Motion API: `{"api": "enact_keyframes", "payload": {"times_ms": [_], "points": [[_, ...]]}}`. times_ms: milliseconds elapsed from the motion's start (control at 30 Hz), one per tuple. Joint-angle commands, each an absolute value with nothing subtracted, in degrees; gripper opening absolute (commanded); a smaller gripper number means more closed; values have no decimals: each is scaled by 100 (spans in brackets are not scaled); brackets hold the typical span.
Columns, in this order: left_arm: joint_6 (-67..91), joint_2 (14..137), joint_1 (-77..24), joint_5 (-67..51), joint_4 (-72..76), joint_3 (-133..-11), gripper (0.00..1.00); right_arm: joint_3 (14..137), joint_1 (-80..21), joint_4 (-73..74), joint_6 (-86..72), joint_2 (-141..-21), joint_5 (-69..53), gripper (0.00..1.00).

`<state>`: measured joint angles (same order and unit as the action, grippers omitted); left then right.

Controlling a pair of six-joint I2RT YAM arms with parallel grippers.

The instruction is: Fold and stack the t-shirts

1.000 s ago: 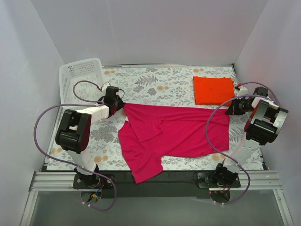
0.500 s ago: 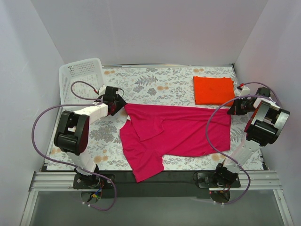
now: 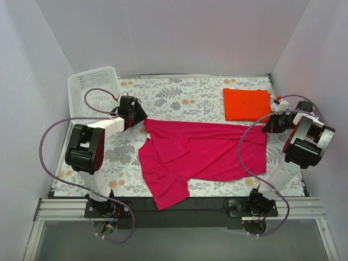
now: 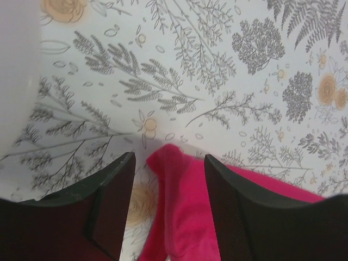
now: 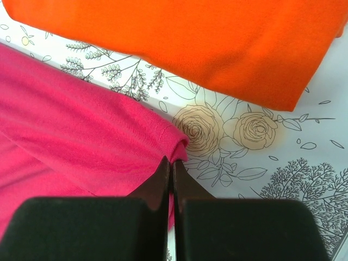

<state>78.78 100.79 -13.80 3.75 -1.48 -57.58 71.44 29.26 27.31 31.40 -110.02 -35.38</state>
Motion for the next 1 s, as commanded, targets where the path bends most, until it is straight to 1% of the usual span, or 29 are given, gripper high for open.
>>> {"api": "enact_keyframes", "payload": {"times_ms": [0, 33, 133, 333, 433, 500, 567, 767, 833, 900, 933, 967], "points": [[7472, 10397, -1345, 115, -26, -6221, 50, 7154, 2962, 2751, 3208, -11030, -3700, 1], [7436, 10502, -1345, 71, -44, -6301, 44, 7154, 2962, 2742, 3208, -11030, -3700, 1], [7269, 10757, -1345, 17, -254, -6573, 38, 7154, 2962, 2751, 3208, -11039, -3700, 1], [6935, 10723, -1345, 44, -395, -6504, 35, 7216, 2962, 2760, 3182, -11092, -3726, 1], [6882, 10670, -1345, 157, -475, -6469, 15, 7242, 2962, 2769, 3164, -11109, -3762, 1], [6908, 10652, -1336, 281, -518, -6504, 5, 7233, 2953, 2786, 3164, -11109, -3771, 1], [7074, 10635, -1345, 596, -667, -6617, 0, 7216, 2944, 2786, 3182, -11092, -3762, 1], [7716, 10389, -1336, 1484, -1378, -6908, 0, 7189, 2944, 2769, 3225, -11065, -3656, 1], [7805, 10275, -1345, 1582, -1468, -6882, 0, 7198, 2944, 2769, 3226, -11065, -3656, 1], [7779, 10143, -1345, 1538, -1476, -6820, 6, 7207, 2944, 2760, 3226, -11074, -3647, 1], [7691, 10116, -1345, 1512, -1477, -6794, 10, 7216, 2944, 2768, 3226, -11083, -3647, 1], [7647, 10108, -1345, 1486, -1494, -6785, 18, 7216, 2944, 2769, 3226, -11083, -3647, 1]]}}
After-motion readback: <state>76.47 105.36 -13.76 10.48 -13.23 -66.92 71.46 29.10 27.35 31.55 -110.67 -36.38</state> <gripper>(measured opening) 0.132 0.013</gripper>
